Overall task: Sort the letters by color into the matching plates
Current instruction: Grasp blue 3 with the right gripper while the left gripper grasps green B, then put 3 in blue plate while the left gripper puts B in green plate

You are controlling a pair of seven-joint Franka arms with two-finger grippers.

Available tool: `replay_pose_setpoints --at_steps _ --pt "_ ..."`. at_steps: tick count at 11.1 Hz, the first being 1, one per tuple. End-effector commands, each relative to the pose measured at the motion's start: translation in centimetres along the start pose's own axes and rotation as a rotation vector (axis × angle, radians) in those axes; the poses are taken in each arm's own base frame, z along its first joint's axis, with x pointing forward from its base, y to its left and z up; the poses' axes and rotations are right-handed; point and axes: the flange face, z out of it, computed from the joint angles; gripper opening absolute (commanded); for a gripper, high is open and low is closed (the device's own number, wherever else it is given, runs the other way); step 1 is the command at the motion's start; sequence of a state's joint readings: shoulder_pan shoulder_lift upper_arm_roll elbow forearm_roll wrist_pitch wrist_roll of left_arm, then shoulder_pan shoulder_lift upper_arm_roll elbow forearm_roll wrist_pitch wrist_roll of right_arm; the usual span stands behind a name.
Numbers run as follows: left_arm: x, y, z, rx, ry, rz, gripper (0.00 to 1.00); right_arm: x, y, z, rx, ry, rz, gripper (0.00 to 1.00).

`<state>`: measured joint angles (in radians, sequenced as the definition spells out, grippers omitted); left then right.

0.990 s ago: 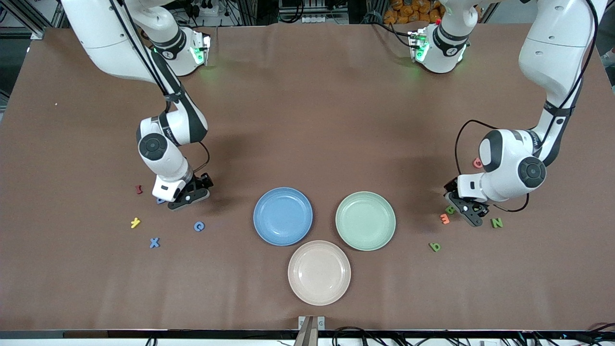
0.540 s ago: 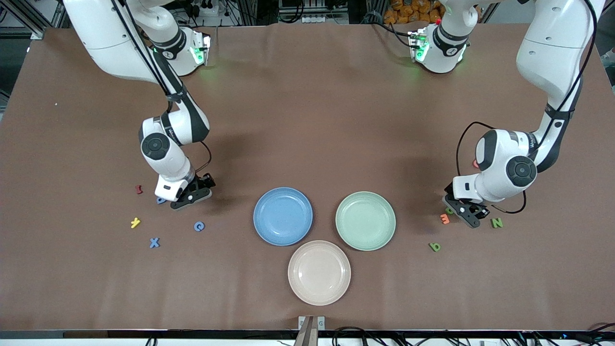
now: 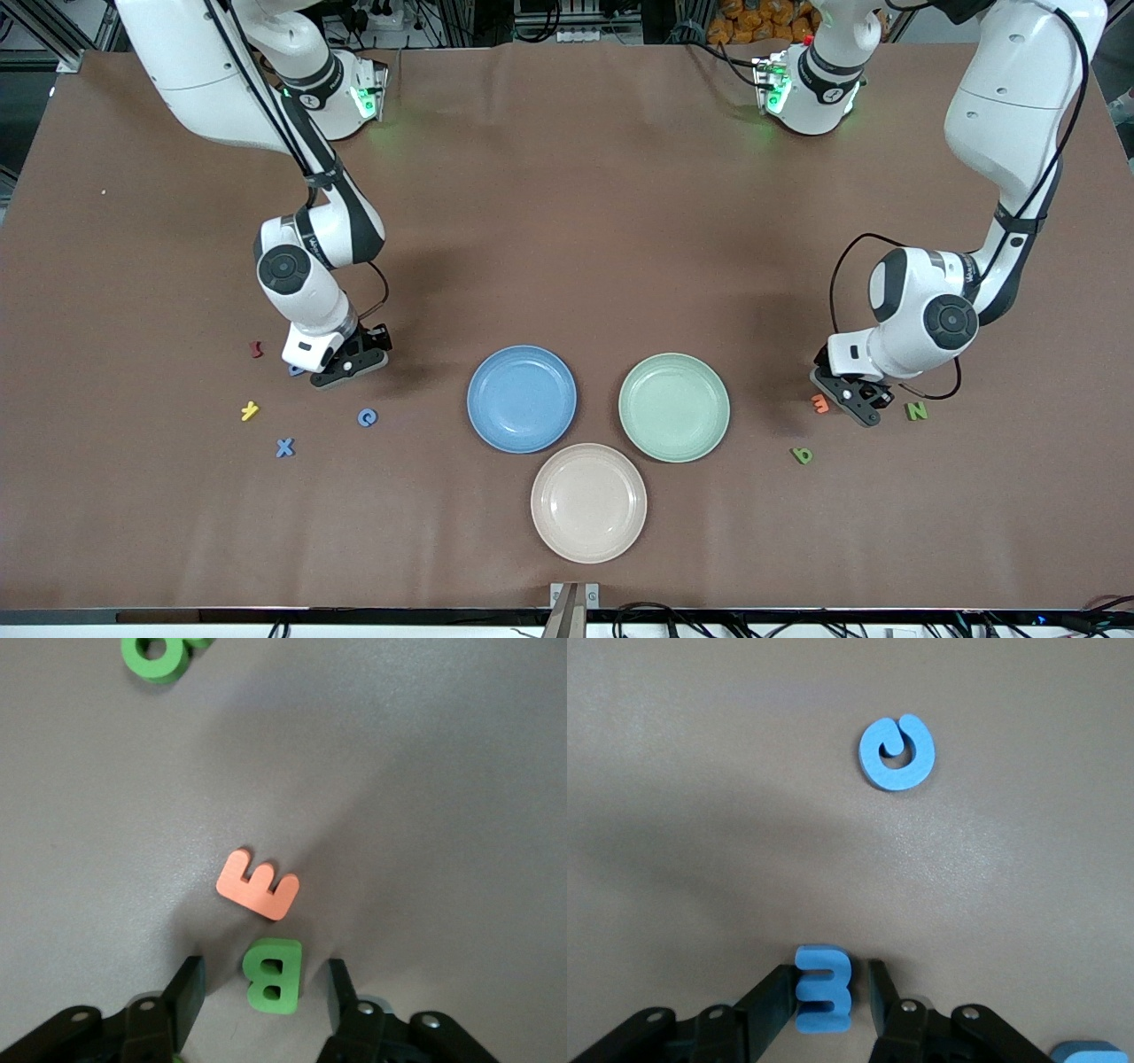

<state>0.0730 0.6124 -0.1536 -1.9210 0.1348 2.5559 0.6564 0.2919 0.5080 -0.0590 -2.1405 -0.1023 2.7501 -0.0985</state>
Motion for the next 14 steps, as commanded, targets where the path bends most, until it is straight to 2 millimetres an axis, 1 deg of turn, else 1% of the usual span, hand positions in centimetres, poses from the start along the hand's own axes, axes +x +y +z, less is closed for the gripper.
replay_pose_setpoints --at_steps 1,3,5,6,8,9,10,11,12,13,14 --pt "0.8 0.3 -0.1 0.02 -0.003 -0.045 0.29 0.5 0.0 0.3 -0.005 0.013 0.032 0.36" --pt "1.0 0.5 -0.2 0.021 -0.002 -0.047 0.01 0.6 0.1 0.3 -0.005 0.016 0.043 0.32" --pt "1.2 0.5 -1.0 0.029 0.008 -0.045 0.0 0.6 0.1 0.3 -0.004 0.015 0.044 0.29" --pt "1.6 0.6 -2.1 0.032 0.021 -0.052 0.0 0.6 0.2 0.3 -0.005 0.014 0.044 0.27" --pt "3.7 2.8 -4.0 0.009 0.026 -0.09 0.0 0.7 0.4 0.2 -0.006 0.016 0.047 0.27" --pt "5.3 3.7 -5.3 0.001 0.026 -0.106 0.0 0.8 0.6 0.1 -0.007 0.017 0.052 0.27" --pt "6.4 4.5 -6.1 -0.019 0.016 -0.127 0.0 1.0 0.8 -0.3 -0.008 0.02 0.055 0.26" --pt "8.0 5.7 -7.4 -0.043 0.021 -0.156 0.0 1.3 1.3 -0.9 -0.01 0.028 0.061 0.26" --pt "9.6 6.4 -8.3 -0.051 0.035 -0.169 0.0 1.6 1.8 -1.9 -0.013 0.038 0.07 0.26" --pt "10.6 6.8 -8.8 -0.065 0.055 -0.187 0.0 1.9 2.3 -2.9 -0.006 0.025 0.095 0.25" --pt "11.7 7.8 -8.8 -0.085 0.068 -0.191 0.0 2.8 2.6 -4.0 0.015 0.017 0.147 0.25"
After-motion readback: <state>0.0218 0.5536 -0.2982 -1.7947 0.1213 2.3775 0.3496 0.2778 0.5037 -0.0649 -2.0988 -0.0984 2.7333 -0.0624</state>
